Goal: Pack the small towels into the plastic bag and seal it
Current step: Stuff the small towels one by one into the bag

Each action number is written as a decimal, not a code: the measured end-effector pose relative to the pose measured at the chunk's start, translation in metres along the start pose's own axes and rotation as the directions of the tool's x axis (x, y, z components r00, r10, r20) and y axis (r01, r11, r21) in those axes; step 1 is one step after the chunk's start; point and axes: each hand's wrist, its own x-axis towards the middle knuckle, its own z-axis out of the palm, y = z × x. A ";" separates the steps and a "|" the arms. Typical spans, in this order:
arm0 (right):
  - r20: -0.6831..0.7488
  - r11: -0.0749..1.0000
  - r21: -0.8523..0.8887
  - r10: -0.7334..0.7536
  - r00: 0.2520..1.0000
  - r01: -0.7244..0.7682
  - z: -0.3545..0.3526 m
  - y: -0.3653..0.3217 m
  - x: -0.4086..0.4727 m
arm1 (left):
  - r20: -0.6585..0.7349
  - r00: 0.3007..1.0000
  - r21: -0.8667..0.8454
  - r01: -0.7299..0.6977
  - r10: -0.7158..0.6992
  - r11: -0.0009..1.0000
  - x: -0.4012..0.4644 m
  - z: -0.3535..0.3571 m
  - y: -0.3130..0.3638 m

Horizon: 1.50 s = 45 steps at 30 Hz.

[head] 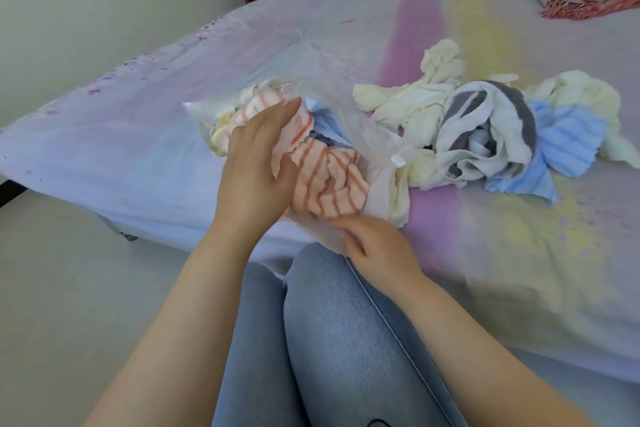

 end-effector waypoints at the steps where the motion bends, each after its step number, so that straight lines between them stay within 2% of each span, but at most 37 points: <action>1: -0.147 0.999 -0.003 0.037 0.988 -0.038 -0.002 0.006 -0.006 | 0.000 0.999 0.103 -0.047 0.047 0.994 -0.003 0.003 -0.003; 3: -0.438 0.990 -0.016 0.121 0.891 -0.143 -0.005 0.013 -0.008 | -0.031 0.994 0.193 -0.101 0.109 0.976 -0.014 0.007 -0.005; 4: -0.504 0.978 0.020 0.189 0.843 -0.207 -0.006 0.015 -0.006 | -0.088 0.988 0.160 -0.111 0.126 0.981 -0.022 0.010 -0.004; 5: -0.481 0.961 0.108 0.276 0.832 -0.256 -0.008 0.014 -0.002 | -0.180 0.975 0.099 -0.113 0.130 0.989 -0.031 0.012 -0.005; 6: -0.377 0.933 0.230 0.349 0.858 -0.278 -0.008 0.013 0.003 | -0.285 0.953 0.038 -0.091 0.098 0.995 -0.041 0.016 -0.005; 8: -0.121 0.870 0.425 0.329 0.936 -0.251 -0.003 0.010 0.015 | -0.388 0.915 -0.079 0.091 -0.115 0.993 -0.059 0.024 -0.009; 10: 0.019 0.871 0.448 0.218 0.976 -0.203 0.009 0.007 0.029 | -0.285 0.884 -0.196 0.325 -0.371 0.925 -0.069 0.032 -0.016; 11: 0.064 0.887 0.419 0.184 0.981 -0.194 0.016 0.006 0.037 | -0.204 0.873 -0.252 0.391 -0.443 0.885 -0.069 0.036 -0.021; 13: 0.134 0.905 0.382 0.149 0.980 -0.189 0.027 0.001 0.055 | -0.089 0.878 -0.332 0.418 -0.470 0.845 -0.060 0.043 -0.031; 16: 0.243 0.885 0.406 0.136 0.960 -0.228 0.033 -0.009 0.087 | -0.022 0.892 -0.383 0.409 -0.451 0.828 -0.029 0.048 -0.049; 18: 0.294 0.906 0.334 0.162 0.942 -0.260 0.034 -0.011 0.111 | 0.028 0.876 -0.414 0.448 -0.481 0.792 -0.008 0.048 -0.063; 22: 0.288 0.945 0.217 0.178 0.941 -0.245 0.029 -0.004 0.143 | 0.059 0.840 -0.460 0.502 -0.539 0.732 0.022 0.033 -0.083; 24: 0.177 0.957 0.174 0.200 0.964 -0.230 0.021 -0.002 0.134 | 0.014 0.810 -0.502 0.513 -0.587 0.696 0.023 0.031 -0.086; 26: -0.130 0.977 0.181 0.141 0.981 -0.116 0.010 0.001 0.106 | -0.080 0.747 -0.607 0.489 -0.660 0.626 0.012 0.035 -0.083; 28: -0.442 0.991 0.128 0.090 0.893 -0.036 0.001 0.010 0.077 | -0.182 0.615 -0.760 0.408 -0.768 0.507 -0.006 0.042 -0.074; 29: -0.513 0.992 0.085 0.121 0.850 -0.090 0.001 0.020 0.069 | -0.191 0.538 -0.828 0.361 -0.821 0.430 -0.013 0.046 -0.068; 30: -0.495 0.978 0.045 0.201 0.846 -0.206 -0.002 0.030 0.065 | -0.162 0.476 -0.878 0.332 -0.865 0.346 -0.018 0.049 -0.063; 31: -0.395 0.943 -0.015 0.300 0.868 -0.332 -0.005 0.041 0.064 | -0.100 0.439 -0.907 0.329 -0.893 0.264 -0.021 0.052 -0.058; 33: -0.124 0.853 -0.202 0.466 0.876 -0.482 -0.009 0.061 0.064 | 0.050 0.431 -0.892 0.424 -0.901 0.154 -0.025 0.060 -0.050; 34: -0.050 0.820 -0.271 0.511 0.858 -0.504 -0.011 0.067 0.065 | 0.112 0.442 -0.867 0.482 -0.890 0.130 -0.028 0.064 -0.046; 35: -0.046 0.799 -0.307 0.530 0.847 -0.517 -0.013 0.072 0.066 | 0.154 0.457 -0.842 0.525 -0.876 0.126 -0.030 0.067 -0.043; 37: -0.132 0.764 -0.310 0.555 0.822 -0.565 -0.016 0.083 0.073 | 0.184 0.480 -0.810 0.569 -0.858 0.144 -0.034 0.067 -0.039; 39: -0.229 0.742 -0.271 0.569 0.790 -0.613 -0.023 0.087 0.081 | 0.147 0.481 -0.790 0.583 -0.864 0.189 -0.036 0.063 -0.039; 42: -0.278 0.775 -0.128 0.571 0.773 -0.619 -0.032 0.072 0.078 | -0.035 0.482 -0.750 0.567 -0.876 0.342 -0.047 0.057 -0.033; 44: -0.246 0.840 0.077 0.538 0.806 -0.537 -0.033 0.042 0.067 | -0.241 0.496 -0.725 0.479 -0.834 0.495 -0.057 0.056 -0.023; 45: -0.216 0.859 0.219 0.505 0.836 -0.463 -0.032 0.021 0.059 | -0.275 0.536 -0.703 0.454 -0.798 0.548 -0.063 0.059 -0.018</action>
